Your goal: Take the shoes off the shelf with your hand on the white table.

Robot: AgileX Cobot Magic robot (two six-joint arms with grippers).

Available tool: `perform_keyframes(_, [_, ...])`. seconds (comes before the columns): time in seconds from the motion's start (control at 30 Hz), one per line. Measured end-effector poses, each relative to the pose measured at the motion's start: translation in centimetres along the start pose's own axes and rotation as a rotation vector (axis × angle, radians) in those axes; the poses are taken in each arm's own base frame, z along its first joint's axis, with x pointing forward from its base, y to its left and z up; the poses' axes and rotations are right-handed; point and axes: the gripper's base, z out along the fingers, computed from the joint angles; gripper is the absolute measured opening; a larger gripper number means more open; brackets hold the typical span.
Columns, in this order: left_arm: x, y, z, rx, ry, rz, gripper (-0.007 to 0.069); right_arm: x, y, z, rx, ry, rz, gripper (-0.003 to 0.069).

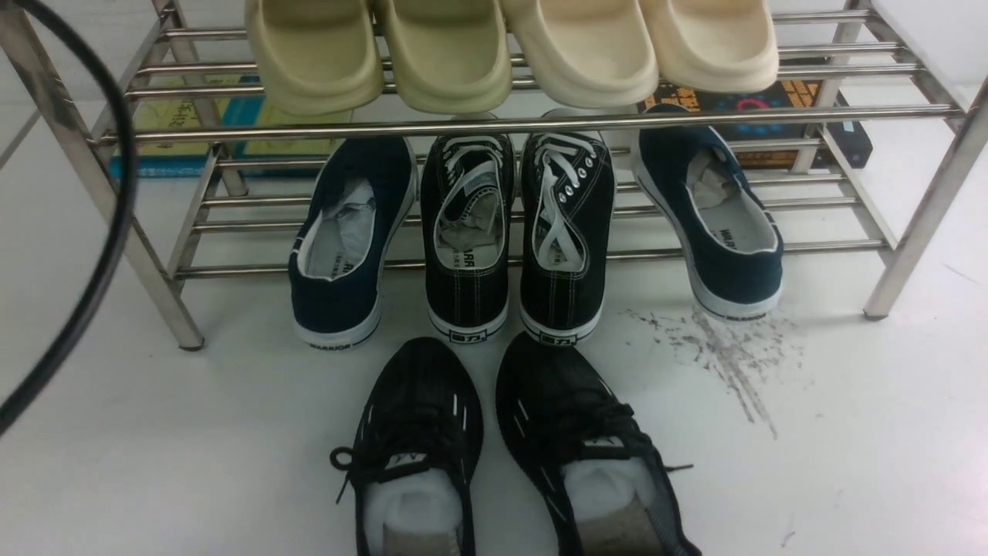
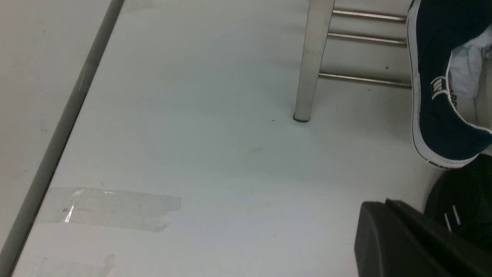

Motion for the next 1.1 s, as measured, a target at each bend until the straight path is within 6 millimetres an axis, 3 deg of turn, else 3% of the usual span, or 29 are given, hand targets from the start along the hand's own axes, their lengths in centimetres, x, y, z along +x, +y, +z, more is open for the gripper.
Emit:
perform_keyframes(0.2, [0.2,1.0,-1.3,0.007,-0.05,-0.018,0.0015,0.0,0.0,0.0,-0.001,0.001,-0.022,0.0041])
perform_keyframes(0.63, [1.9,0.9,0.2,-0.015,0.012,0.037,0.0017,0.0,0.0,0.0,-0.001,-0.006,-0.134,0.0062])
perform_keyframes(0.9, [5.8,1.4,-0.7,0.138,0.086,0.042,0.0017,0.0,0.0,0.0,-0.001,-0.006,-0.134,0.0076])
perform_keyframes(1.1, [9.7,3.0,-1.8,0.231,0.076,-0.006,0.0017,0.0,0.0,0.0,-0.001,-0.006,-0.134,0.0082])
